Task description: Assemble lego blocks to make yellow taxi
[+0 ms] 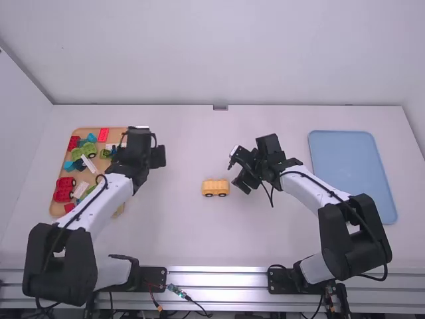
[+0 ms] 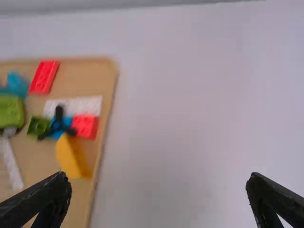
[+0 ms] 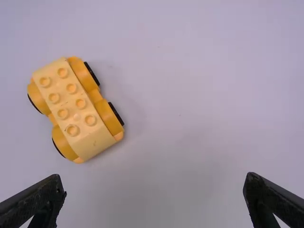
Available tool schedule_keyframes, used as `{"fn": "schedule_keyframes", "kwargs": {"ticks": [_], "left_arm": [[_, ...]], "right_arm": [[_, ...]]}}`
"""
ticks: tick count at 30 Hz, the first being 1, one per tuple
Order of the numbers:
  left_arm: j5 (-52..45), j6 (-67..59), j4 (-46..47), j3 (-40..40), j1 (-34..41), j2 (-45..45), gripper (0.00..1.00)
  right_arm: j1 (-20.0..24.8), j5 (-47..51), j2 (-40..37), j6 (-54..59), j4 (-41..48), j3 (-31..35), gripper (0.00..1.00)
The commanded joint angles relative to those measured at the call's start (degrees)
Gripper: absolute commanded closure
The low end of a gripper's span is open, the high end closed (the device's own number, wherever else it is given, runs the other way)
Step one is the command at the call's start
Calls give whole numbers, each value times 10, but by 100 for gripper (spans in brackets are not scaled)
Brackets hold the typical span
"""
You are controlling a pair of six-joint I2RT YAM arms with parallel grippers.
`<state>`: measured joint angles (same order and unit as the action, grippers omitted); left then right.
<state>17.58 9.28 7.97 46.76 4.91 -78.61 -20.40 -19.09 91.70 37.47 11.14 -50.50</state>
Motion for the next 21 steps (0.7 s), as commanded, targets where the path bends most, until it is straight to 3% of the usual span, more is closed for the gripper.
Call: {"fn": "schedule_keyframes", "kwargs": {"ticks": [1,4,6,11,21], "left_arm": [[-67,90,30,32,-66,6,1],[-181,89,72,77,-152,-15,1],[-204,95,88,98,-181,-32,1],[-207,109,135,160,-220,-99,1],[-177,122,335,393,-225,-317,1]], "right_arm": [[2,-1,-11,-2,1,-5,1],[1,-2,-11,-2,1,-5,1],[0,-4,-11,-2,1,-5,1],[-8,-1,-11,-2,0,-5,1],[-10,17,-11,-2,3,-5,1]]}}
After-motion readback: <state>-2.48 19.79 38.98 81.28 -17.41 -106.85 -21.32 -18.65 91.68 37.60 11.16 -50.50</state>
